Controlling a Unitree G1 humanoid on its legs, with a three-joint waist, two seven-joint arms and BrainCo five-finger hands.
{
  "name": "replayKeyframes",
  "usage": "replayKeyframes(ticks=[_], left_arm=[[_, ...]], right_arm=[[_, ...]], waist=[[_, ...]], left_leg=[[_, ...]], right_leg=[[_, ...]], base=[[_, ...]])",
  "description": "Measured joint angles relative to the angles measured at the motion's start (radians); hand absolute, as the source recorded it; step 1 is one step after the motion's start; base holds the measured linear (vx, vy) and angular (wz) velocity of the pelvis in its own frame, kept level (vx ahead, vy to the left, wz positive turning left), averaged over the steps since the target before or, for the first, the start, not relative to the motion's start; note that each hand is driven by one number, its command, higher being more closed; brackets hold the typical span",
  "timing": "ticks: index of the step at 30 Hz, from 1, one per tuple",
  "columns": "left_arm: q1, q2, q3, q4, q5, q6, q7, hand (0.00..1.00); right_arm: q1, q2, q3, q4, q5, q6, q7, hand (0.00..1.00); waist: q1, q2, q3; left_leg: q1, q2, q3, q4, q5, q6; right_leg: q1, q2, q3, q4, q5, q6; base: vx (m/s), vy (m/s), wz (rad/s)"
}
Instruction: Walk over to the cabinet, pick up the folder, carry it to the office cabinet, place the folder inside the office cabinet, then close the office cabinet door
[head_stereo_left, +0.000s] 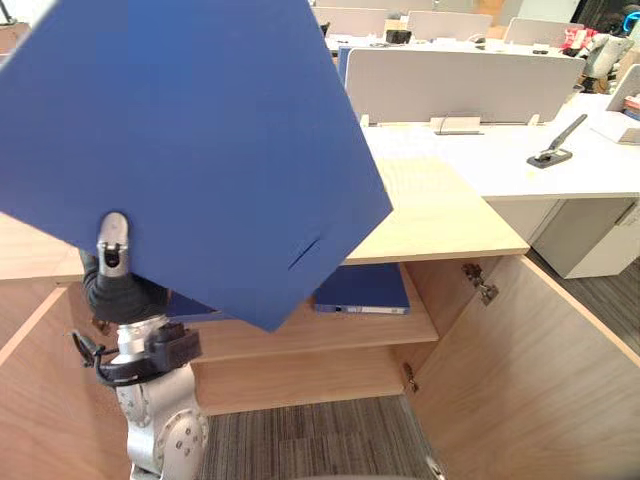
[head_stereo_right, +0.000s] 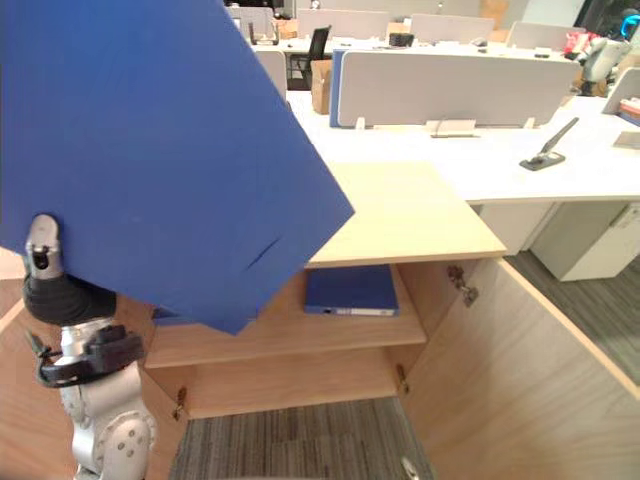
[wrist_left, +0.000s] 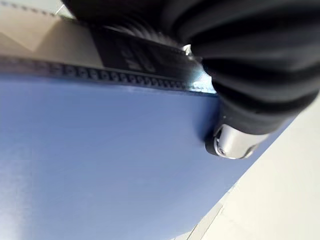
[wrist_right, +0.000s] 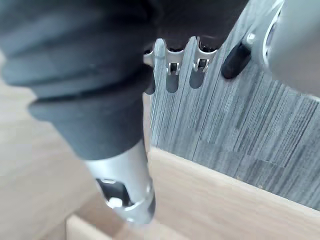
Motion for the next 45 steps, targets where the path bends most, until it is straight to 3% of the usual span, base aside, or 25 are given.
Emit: replayKeyframes(ticks=[3, 5, 6, 7, 8, 11, 15, 20, 28, 32, 35, 45], left_arm=[[0.088, -0.019, -0.005, -0.003, -0.040, 0.001, -0.027, 1.00], [0.143, -0.025, 0.001, -0.003, -0.041, 0.008, -0.041, 1.00], [0.152, -0.025, 0.005, -0.003, -0.041, 0.013, -0.047, 1.00], [0.164, -0.025, 0.015, -0.003, -0.041, 0.024, -0.057, 1.00], [0.168, -0.025, 0.025, -0.003, -0.041, 0.036, -0.064, 1.00], [0.167, -0.029, 0.048, -0.003, -0.041, 0.056, -0.071, 1.00], [0.159, -0.029, 0.075, 0.003, -0.026, 0.074, -0.073, 1.00], [0.116, -0.026, 0.086, 0.050, -0.014, 0.075, -0.076, 1.00], [0.056, -0.022, 0.082, 0.114, 0.024, 0.075, -0.083, 1.00], [0.045, -0.016, 0.040, 0.153, 0.041, 0.076, -0.083, 1.00], [0.046, -0.002, 0.014, 0.153, 0.052, 0.078, -0.083, 1.00], [0.049, 0.074, 0.018, 0.197, 0.049, 0.077, -0.074, 1.00]], right_arm=[[0.099, 0.003, 0.146, -0.402, -0.038, -0.003, -0.009, 0.00], [0.126, 0.002, 0.152, -0.693, -0.084, -0.018, -0.014, 0.00], [0.126, 0.001, 0.151, -0.753, -0.100, -0.022, -0.020, 0.00], [0.126, -0.003, 0.148, -0.874, -0.151, -0.028, -0.034, 0.00], [0.122, -0.003, 0.145, -0.991, -0.283, -0.030, -0.057, 0.00], [0.082, -0.001, 0.145, -1.193, -0.478, -0.032, -0.093, 0.00], [-0.029, -0.004, 0.153, -1.320, -0.584, -0.037, -0.114, 0.00], [-0.163, -0.067, 0.222, -1.341, -0.571, -0.060, -0.093, 0.00], [-0.410, -0.173, 0.427, -1.296, -0.289, -0.092, 0.046, 0.00], [-0.496, -0.215, 0.578, -1.194, -0.108, -0.083, 0.121, 0.00], [-0.546, -0.237, 0.655, -1.133, -0.049, -0.059, 0.156, 0.00], [-0.722, -0.291, 0.790, -0.811, 0.119, -0.034, 0.163, 0.00]], waist=[[-0.013, 0.012, -0.002], [-0.026, 0.017, 0.002], [-0.027, 0.018, 0.003], [-0.030, 0.019, 0.004], [-0.031, 0.020, 0.005], [-0.032, 0.020, 0.005], [-0.033, 0.018, 0.008], [-0.025, 0.020, 0.009], [-0.016, 0.027, 0.018], [-0.002, 0.027, 0.019], [0.003, 0.027, 0.019], [0.018, 0.030, 0.021]], left_leg=[[0.002, 0.000, 0.023, -0.003, -0.008, -0.003], [-0.001, 0.000, 0.027, -0.003, -0.010, -0.001], [-0.001, 0.000, 0.027, -0.003, -0.010, -0.001], [0.000, 0.000, 0.028, -0.003, -0.008, -0.004], [0.000, 0.001, 0.029, 0.001, -0.006, -0.004], [0.001, 0.000, 0.033, 0.002, -0.002, 0.001], [0.002, -0.003, 0.035, 0.002, -0.003, 0.001], [0.002, -0.005, 0.034, 0.002, -0.003, 0.002], [0.003, -0.006, 0.029, 0.002, -0.003, 0.003], [0.003, -0.006, 0.028, 0.002, -0.003, 0.003], [0.003, -0.006, 0.027, 0.002, -0.003, 0.003], [0.004, -0.006, 0.027, 0.002, -0.001, 0.006]], right_leg=[[-0.018, -0.001, 0.024, 0.011, 0.000, 0.000], [-0.031, -0.001, 0.025, 0.012, 0.000, 0.000], [-0.032, 0.000, 0.026, 0.012, 0.000, 0.000], [-0.033, 0.000, 0.027, 0.011, 0.000, 0.000], [-0.035, 0.001, 0.030, 0.011, 0.001, 0.002], [-0.036, 0.001, 0.036, 0.009, 0.004, 0.006], [-0.036, -0.002, 0.043, 0.007, 0.007, 0.009], [-0.036, -0.003, 0.044, 0.007, 0.007, 0.010], [-0.034, -0.003, 0.044, 0.007, 0.008, 0.010], [-0.034, -0.003, 0.044, 0.008, 0.008, 0.010], [-0.033, -0.003, 0.044, 0.010, 0.008, 0.010], [-0.033, -0.003, 0.041, 0.012, 0.009, 0.010]], base=[[-0.04, 0.023, -0.20], [-0.06, 0.023, -0.12], [-0.04, 0.008, -0.07], [-0.02, 0.008, -0.06], [-0.01, 0.008, -0.06], [-0.01, 0.010, -0.06], [0.00, 0.004, -0.01], [0.00, 0.000, 0.00], [0.00, 0.000, 0.00], [0.00, 0.000, 0.00], [0.00, 0.000, 0.00], [0.00, 0.000, 0.00]])
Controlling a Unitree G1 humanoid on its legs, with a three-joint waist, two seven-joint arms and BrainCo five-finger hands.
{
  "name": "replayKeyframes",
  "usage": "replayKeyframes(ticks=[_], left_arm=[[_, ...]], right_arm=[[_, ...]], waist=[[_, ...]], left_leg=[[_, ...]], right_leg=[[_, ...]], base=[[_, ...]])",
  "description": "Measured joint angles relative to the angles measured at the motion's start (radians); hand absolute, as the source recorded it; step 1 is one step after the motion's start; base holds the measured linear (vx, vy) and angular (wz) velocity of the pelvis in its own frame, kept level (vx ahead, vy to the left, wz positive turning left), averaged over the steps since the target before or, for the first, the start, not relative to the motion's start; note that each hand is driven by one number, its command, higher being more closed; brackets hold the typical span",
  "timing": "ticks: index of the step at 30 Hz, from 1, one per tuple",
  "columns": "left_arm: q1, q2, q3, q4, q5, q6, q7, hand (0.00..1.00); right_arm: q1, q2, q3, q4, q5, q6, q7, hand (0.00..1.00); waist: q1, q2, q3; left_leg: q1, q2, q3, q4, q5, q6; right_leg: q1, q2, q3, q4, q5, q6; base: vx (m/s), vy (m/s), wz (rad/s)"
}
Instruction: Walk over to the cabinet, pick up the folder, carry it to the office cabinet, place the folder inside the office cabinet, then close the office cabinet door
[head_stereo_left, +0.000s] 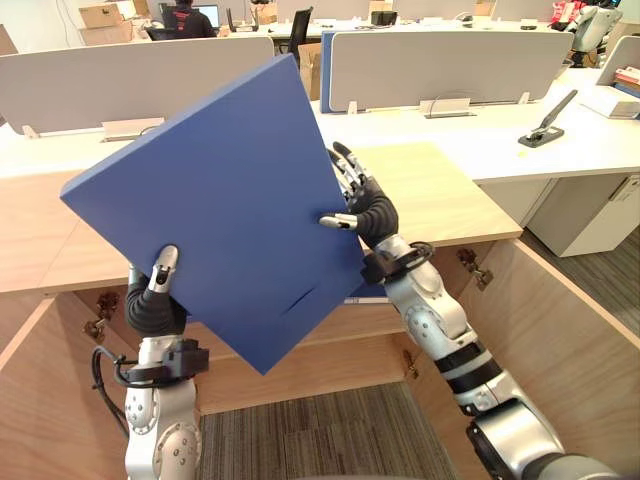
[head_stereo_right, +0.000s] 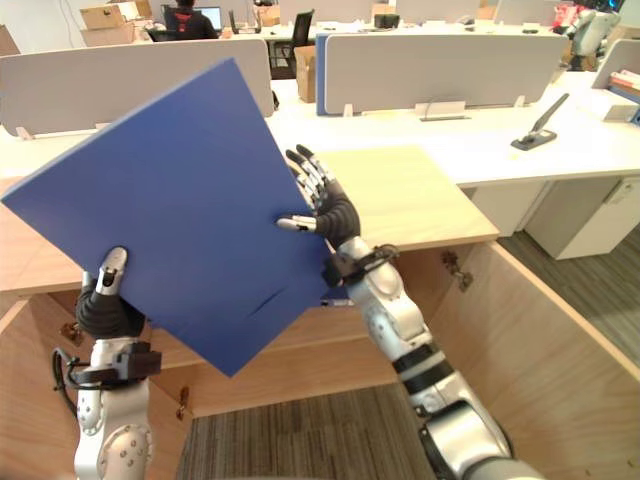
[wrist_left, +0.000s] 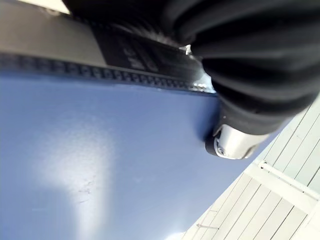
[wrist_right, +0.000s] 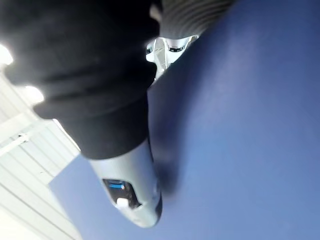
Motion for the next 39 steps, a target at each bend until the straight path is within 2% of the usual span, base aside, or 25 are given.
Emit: replayKeyframes(ticks=[5, 8, 12, 21, 26, 28, 29, 31, 34, 36, 39], left_arm=[[0.001, 0.025, 0.001, 0.000, -0.031, 0.001, 0.001, 1.00], [0.001, 0.032, 0.002, 0.000, -0.042, 0.001, 0.003, 1.00], [0.001, 0.070, 0.002, -0.004, -0.045, 0.001, 0.003, 1.00], [0.001, 0.131, 0.002, -0.059, -0.045, 0.001, 0.003, 1.00], [0.001, 0.164, 0.002, -0.066, -0.045, -0.004, 0.003, 1.00], [-0.001, 0.189, 0.002, -0.066, -0.045, -0.010, 0.003, 1.00], [-0.001, 0.194, 0.002, -0.066, -0.045, -0.013, 0.003, 1.00], [-0.003, 0.209, 0.002, -0.068, -0.053, -0.033, -0.001, 1.00], [-0.004, 0.210, 0.002, -0.070, -0.101, -0.073, -0.006, 1.00], [-0.004, 0.208, 0.002, -0.080, -0.128, -0.096, -0.009, 1.00], [-0.020, 0.189, 0.002, -0.107, -0.165, -0.128, -0.023, 1.00]], right_arm=[[-0.072, 0.002, 0.043, 0.109, 0.020, 0.004, -0.002, 0.00], [-0.089, 0.003, 0.057, 0.129, 0.025, 0.004, -0.007, 0.00], [-0.094, 0.000, 0.085, 0.173, 0.005, 0.027, 0.000, 0.00], [-0.111, -0.032, 0.152, 0.199, -0.008, 0.026, 0.018, 0.00], [-0.162, -0.140, 0.301, 0.195, -0.008, 0.028, 0.063, 0.00], [-0.182, -0.211, 0.371, 0.159, 0.013, 0.043, 0.093, 0.00], [-0.186, -0.231, 0.385, 0.143, 0.021, 0.052, 0.095, 1.00], [-0.215, -0.316, 0.430, 0.074, 0.048, 0.071, 0.109, 1.00], [-0.268, -0.396, 0.449, -0.011, 0.049, 0.070, 0.118, 1.00], [-0.281, -0.423, 0.423, -0.067, 0.046, 0.063, 0.119, 1.00], [-0.284, -0.423, 0.340, -0.139, 0.042, 0.026, 0.120, 1.00]], waist=[[0.013, 0.001, 0.001], [0.014, 0.001, 0.001], [0.013, 0.001, 0.001], [0.013, 0.000, 0.000], [0.011, -0.006, -0.004], [0.011, -0.012, -0.009], [0.011, -0.013, -0.011], [0.009, -0.019, -0.015], [0.004, -0.025, -0.026], [0.000, -0.030, -0.038], [-0.001, -0.033, -0.042]], left_leg=[[-0.001, 0.000, -0.001, 0.000, 0.001, 0.001], [-0.001, 0.000, -0.004, 0.000, 0.001, 0.002], [-0.002, 0.000, -0.005, 0.000, 0.003, 0.004], [-0.006, 0.000, -0.003, 0.000, 0.007, 0.008], [-0.013, 0.000, -0.005, 0.000, 0.011, 0.008], [-0.021, 0.000, -0.007, 0.000, 0.015, 0.007], [-0.020, 0.000, -0.007, 0.000, 0.015, 0.007], [-0.020, 0.000, -0.007, 0.000, 0.015, 0.006], [-0.020, 0.001, -0.007, 0.000, 0.016, 0.005], [-0.020, 0.001, -0.007, 0.000, 0.016, 0.005], [-0.020, 0.000, -0.007, 0.000, 0.017, 0.004]], right_leg=[[0.000, 0.000, -0.001, 0.001, 0.002, -0.001], [0.004, -0.001, -0.002, 0.004, 0.003, -0.001], [0.004, -0.001, -0.002, 0.006, 0.007, -0.004], [-0.002, -0.001, -0.002, 0.005, 0.018, -0.007], [-0.006, 0.000, -0.002, 0.002, 0.019, -0.008], [-0.010, 0.000, -0.002, -0.001, 0.019, -0.008], [-0.009, 0.000, -0.002, -0.001, 0.019, -0.008], [-0.009, 0.000, -0.002, -0.001, 0.019, -0.008], [-0.009, 0.001, 0.000, -0.001, 0.019, -0.008], [-0.009, 0.001, 0.001, -0.001, 0.019, -0.008], [-0.009, 0.000, 0.001, 0.000, 0.018, -0.008]], base=[[0.00, 0.000, 0.00], [0.00, 0.000, 0.02], [0.00, 0.000, 0.00], [0.00, 0.000, 0.00], [0.00, 0.000, 0.00], [0.00, 0.004, 0.02], [0.00, 0.000, 0.00], [0.00, 0.000, 0.00], [0.00, 0.000, 0.00], [0.00, 0.000, 0.00], [0.00, 0.000, 0.00]])
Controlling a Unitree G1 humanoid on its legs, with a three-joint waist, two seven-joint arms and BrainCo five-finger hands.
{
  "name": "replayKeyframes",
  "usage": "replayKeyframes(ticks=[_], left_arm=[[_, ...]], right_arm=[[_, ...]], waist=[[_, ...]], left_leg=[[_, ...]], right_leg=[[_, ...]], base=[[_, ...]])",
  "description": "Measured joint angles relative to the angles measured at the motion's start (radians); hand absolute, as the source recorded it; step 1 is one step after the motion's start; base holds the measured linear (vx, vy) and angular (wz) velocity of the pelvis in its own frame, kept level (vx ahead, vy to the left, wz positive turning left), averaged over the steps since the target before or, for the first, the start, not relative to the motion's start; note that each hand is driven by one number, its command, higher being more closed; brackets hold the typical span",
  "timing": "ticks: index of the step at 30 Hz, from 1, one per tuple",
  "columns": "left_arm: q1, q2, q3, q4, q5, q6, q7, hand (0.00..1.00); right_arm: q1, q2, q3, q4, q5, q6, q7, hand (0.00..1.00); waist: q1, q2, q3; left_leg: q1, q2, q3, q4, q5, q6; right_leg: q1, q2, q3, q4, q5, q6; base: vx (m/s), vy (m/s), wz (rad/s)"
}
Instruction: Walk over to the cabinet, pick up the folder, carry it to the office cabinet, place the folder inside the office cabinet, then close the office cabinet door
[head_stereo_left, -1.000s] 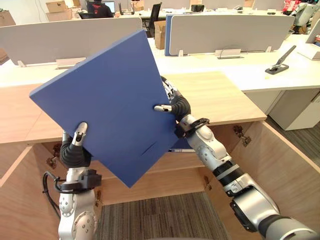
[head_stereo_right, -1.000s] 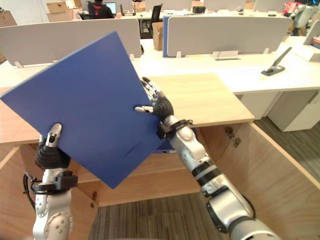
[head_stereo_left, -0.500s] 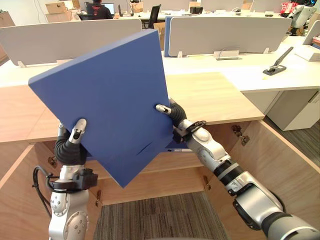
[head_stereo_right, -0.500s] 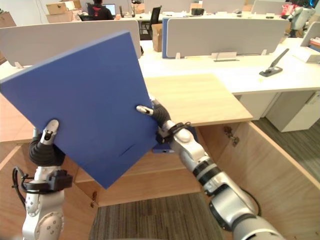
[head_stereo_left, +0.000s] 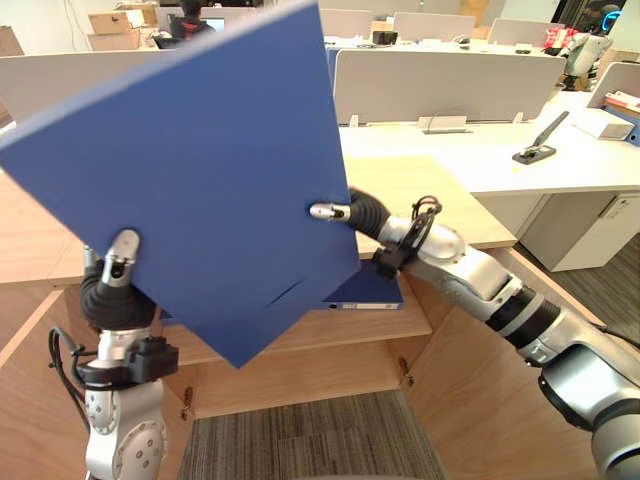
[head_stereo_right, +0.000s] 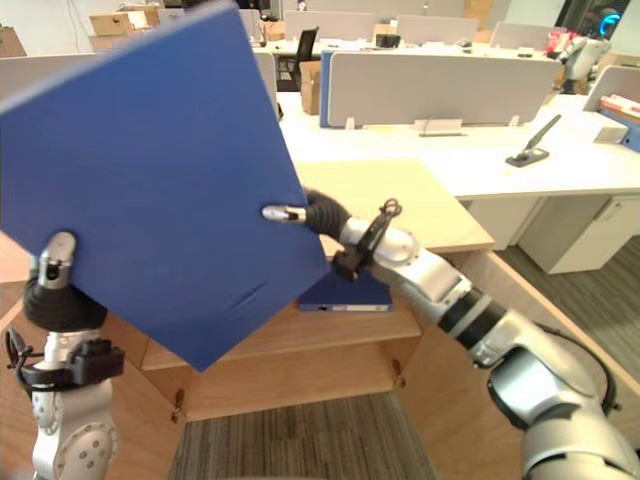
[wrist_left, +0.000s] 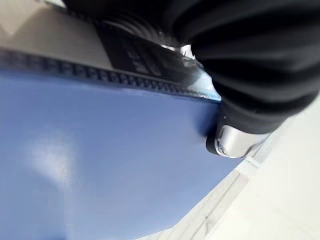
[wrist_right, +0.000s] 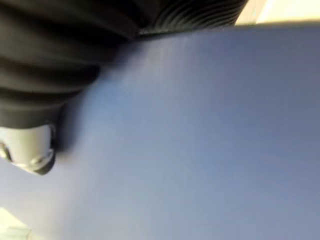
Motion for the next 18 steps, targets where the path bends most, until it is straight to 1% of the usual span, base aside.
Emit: replayKeyframes(ticks=[3, 4, 8, 14, 17, 18], left_arm=[[-0.004, -0.016, 0.000, -0.010, -0.005, -0.010, -0.015, 1.00], [-0.004, -0.016, -0.001, -0.012, -0.008, -0.010, -0.015, 0.00], [-0.004, -0.020, -0.015, -0.031, -0.023, -0.011, -0.045, 0.00], [0.000, -0.029, -0.017, -0.037, -0.027, -0.010, -0.076, 0.00], [0.011, -0.030, -0.017, -0.016, -0.027, -0.002, -0.091, 0.00], [0.018, -0.033, -0.017, 0.009, -0.029, 0.008, -0.101, 0.00]], right_arm=[[-0.003, 0.009, -0.029, -0.013, -0.031, -0.019, 0.000, 1.00], [-0.003, 0.016, -0.045, -0.015, -0.051, -0.022, 0.000, 1.00], [-0.003, 0.042, -0.090, -0.015, -0.117, -0.022, -0.003, 1.00], [0.011, 0.068, -0.098, -0.015, -0.146, -0.021, 0.000, 1.00], [0.043, 0.088, -0.127, -0.015, -0.181, -0.014, 0.010, 1.00], [0.057, 0.091, -0.130, -0.015, -0.197, -0.010, 0.011, 1.00]], waist=[[0.001, 0.000, -0.014], [0.003, 0.000, -0.017], [0.004, 0.001, -0.019], [0.005, 0.002, -0.022], [0.006, 0.002, -0.022], [0.006, 0.003, -0.023]], left_leg=[[0.000, 0.000, 0.000, 0.000, 0.002, -0.002], [0.000, 0.000, 0.000, 0.000, 0.003, -0.003], [0.000, 0.000, 0.000, 0.000, 0.009, -0.002], [0.000, 0.001, -0.001, 0.000, 0.010, -0.002], [0.000, 0.000, -0.001, -0.001, 0.011, -0.002], [0.000, 0.000, -0.001, -0.001, 0.011, -0.003]], right_leg=[[-0.004, 0.000, -0.001, 0.000, -0.001, 0.000], [-0.006, 0.000, -0.002, -0.001, -0.002, 0.001], [-0.007, 0.000, -0.003, -0.001, -0.002, 0.001], [-0.008, 0.000, -0.003, -0.001, -0.002, 0.002], [-0.008, 0.000, -0.003, -0.001, -0.002, 0.002], [-0.008, 0.000, -0.003, -0.001, -0.002, 0.002]], base=[[0.00, 0.000, 0.00], [0.00, 0.000, 0.00], [0.00, 0.000, 0.00], [0.00, 0.000, 0.00], [0.00, 0.000, 0.00], [0.00, 0.000, 0.00]])
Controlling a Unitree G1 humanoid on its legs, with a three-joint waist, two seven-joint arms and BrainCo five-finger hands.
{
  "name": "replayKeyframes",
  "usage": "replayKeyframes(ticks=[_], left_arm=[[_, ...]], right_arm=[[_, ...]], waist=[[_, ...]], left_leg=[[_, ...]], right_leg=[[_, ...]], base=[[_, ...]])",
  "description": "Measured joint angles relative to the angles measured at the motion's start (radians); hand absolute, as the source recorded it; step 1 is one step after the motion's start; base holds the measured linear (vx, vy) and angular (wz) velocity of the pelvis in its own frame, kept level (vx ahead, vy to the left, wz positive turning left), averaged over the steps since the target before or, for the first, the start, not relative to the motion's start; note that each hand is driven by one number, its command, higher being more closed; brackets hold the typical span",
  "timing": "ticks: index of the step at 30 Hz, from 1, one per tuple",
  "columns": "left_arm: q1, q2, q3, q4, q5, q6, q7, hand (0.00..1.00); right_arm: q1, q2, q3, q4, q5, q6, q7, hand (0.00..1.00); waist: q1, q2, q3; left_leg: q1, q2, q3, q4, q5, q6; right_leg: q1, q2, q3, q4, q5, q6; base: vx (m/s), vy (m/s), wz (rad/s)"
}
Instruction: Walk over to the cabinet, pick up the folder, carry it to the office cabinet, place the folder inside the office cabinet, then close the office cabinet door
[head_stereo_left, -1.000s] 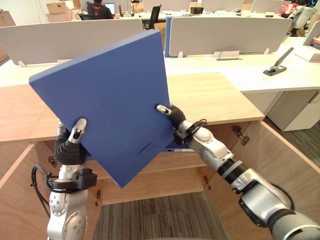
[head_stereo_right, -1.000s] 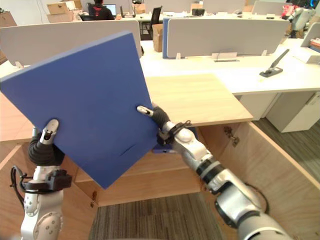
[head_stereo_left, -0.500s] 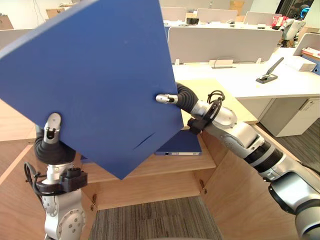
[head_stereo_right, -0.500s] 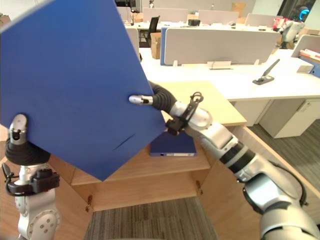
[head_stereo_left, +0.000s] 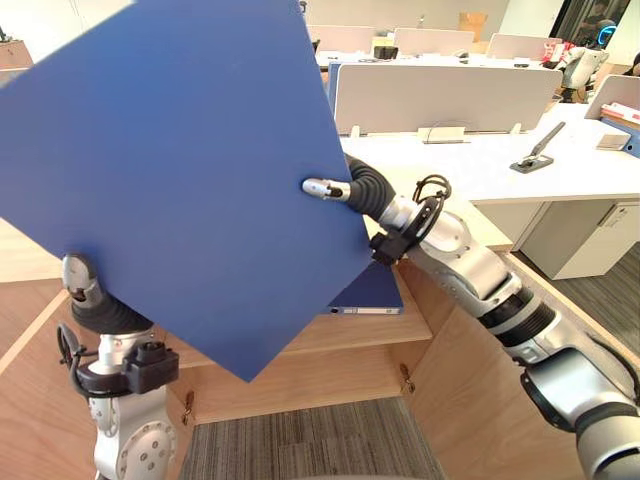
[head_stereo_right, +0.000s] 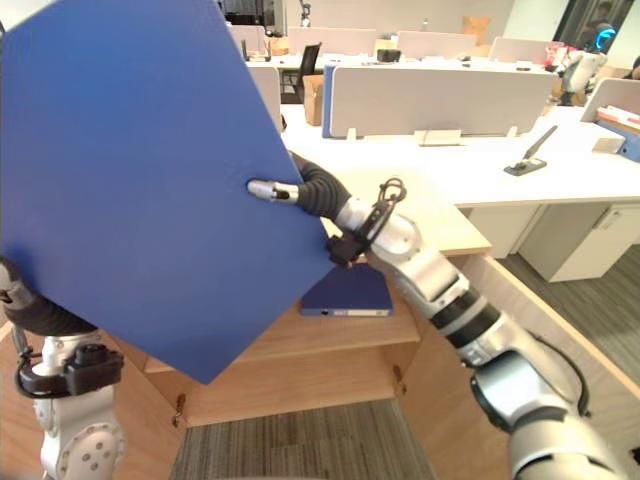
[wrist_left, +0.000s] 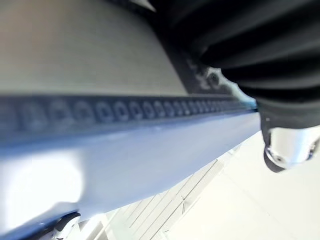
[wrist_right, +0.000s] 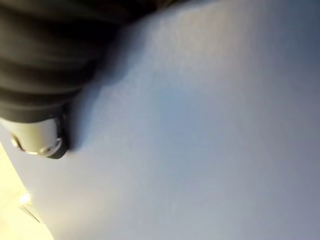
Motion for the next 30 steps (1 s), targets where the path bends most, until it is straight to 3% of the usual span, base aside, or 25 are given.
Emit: replayKeyframes(ticks=[8, 14, 18, 24, 30], left_arm=[[0.103, -0.112, 0.002, 0.240, -0.043, 0.122, -0.068, 0.00], [0.157, -0.245, 0.149, 0.512, -0.051, 0.167, -0.051, 0.00], [0.159, -0.302, 0.229, 0.691, -0.072, 0.186, -0.016, 0.00], [0.161, -0.326, 0.257, 0.957, -0.088, 0.256, -0.016, 0.00], [0.175, -0.316, 0.291, 1.262, -0.045, 0.290, -0.016, 0.00]], right_arm=[[0.154, 0.010, -0.010, -0.007, -0.122, 0.044, 0.017, 1.00], [0.264, 0.044, -0.195, -0.077, -0.157, 0.049, 0.044, 1.00], [0.295, 0.114, -0.343, -0.123, -0.266, 0.030, -0.005, 1.00], [0.374, 0.232, -0.349, -0.157, -0.461, 0.009, -0.038, 1.00], [0.417, 0.238, -0.340, -0.157, -0.522, 0.008, -0.034, 1.00]], waist=[[0.000, 0.001, 0.001], [0.005, 0.007, 0.005], [0.004, 0.007, 0.005], [0.005, 0.005, 0.008], [0.006, -0.004, 0.013]], left_leg=[[-0.006, 0.000, -0.002, -0.004, 0.002, 0.000], [-0.023, 0.000, -0.009, 0.000, 0.004, 0.001], [-0.036, -0.001, -0.022, -0.004, 0.006, 0.003], [-0.037, -0.001, -0.024, -0.004, 0.006, 0.003], [-0.038, 0.003, -0.028, 0.000, 0.006, 0.003]], right_leg=[[-0.006, 0.000, 0.000, 0.001, -0.002, 0.002], [-0.021, 0.000, -0.003, 0.000, -0.001, 0.004], [-0.026, 0.000, -0.015, 0.000, -0.001, 0.004], [-0.026, -0.001, -0.017, -0.001, -0.002, 0.005], [-0.024, 0.004, -0.019, -0.005, -0.002, 0.005]], base=[[0.00, 0.000, 0.00], [0.00, 0.002, 0.01], [-0.01, 0.012, 0.08], [0.00, 0.000, 0.00], [0.00, 0.000, 0.00]])
